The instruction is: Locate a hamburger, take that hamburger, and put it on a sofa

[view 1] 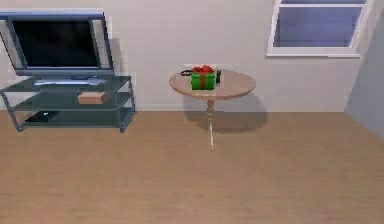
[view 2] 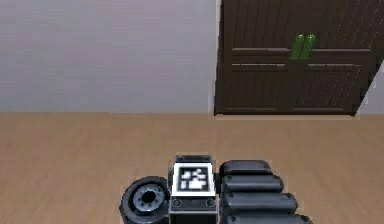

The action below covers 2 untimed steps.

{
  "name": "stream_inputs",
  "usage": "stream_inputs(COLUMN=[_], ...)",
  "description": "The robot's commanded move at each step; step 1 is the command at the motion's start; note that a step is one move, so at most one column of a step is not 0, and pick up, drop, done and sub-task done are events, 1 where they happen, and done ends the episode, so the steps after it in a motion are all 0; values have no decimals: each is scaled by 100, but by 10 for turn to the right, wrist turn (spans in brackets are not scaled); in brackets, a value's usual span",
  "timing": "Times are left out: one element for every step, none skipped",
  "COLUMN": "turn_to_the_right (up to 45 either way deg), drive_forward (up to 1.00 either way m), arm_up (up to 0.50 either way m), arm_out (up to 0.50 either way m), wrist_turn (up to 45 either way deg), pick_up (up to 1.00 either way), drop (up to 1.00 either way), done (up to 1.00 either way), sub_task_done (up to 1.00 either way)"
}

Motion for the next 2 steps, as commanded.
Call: stream_inputs(turn_to_the_right=[450, 450], drive_forward=[0, 0], arm_up=[0, 0], arm_out=[0, 0], wrist_turn=[0, 0], pick_up=[0, 0], drop=[0, 0], done=[0, 0], sub_task_done=[0, 0])
